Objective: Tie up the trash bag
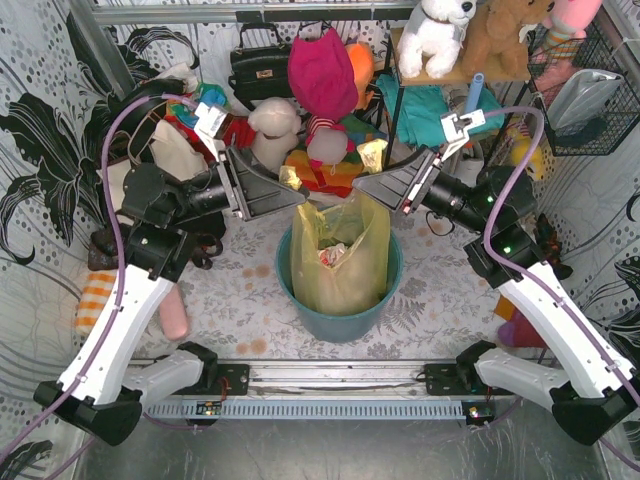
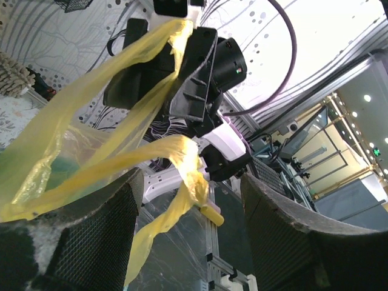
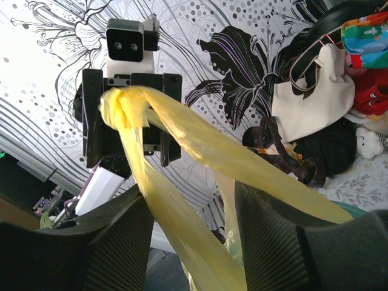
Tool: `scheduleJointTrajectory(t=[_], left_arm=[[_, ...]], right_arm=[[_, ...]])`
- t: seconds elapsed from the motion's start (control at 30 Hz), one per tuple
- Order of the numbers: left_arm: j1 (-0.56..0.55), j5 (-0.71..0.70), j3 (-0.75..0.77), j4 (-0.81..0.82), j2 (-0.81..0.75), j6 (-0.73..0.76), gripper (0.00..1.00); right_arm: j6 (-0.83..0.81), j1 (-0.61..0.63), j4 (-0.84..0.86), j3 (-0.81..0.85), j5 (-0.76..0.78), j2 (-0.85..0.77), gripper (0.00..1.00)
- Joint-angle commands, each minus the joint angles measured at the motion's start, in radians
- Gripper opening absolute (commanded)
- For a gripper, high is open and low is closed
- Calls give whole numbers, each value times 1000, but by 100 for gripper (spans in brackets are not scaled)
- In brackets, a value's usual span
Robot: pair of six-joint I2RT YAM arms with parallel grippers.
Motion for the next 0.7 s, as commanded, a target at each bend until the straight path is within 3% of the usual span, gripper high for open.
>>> scheduleJointTrajectory(t=[0.0, 0.13, 0.3, 0.47, 0.57, 0.67], left_arm=[[0, 42, 30, 21, -19, 14, 74], [-49, 26, 40, 129, 21, -34, 75], [-108, 24, 221, 98, 124, -34, 74], [-90, -10, 598, -208, 229, 136, 73], [-59, -5, 666, -200, 254, 104, 73], [-23, 0, 613, -175, 241, 81, 73]], right_arm=[[7, -2, 50, 78, -39, 21, 53], [15, -2, 72, 172, -55, 70, 53], [-11, -2, -14, 410, -93, 169, 50], [-64, -3, -96, 590, -54, 192, 43], [-86, -3, -117, 600, -27, 165, 41], [-93, -3, -117, 533, -10, 120, 41]])
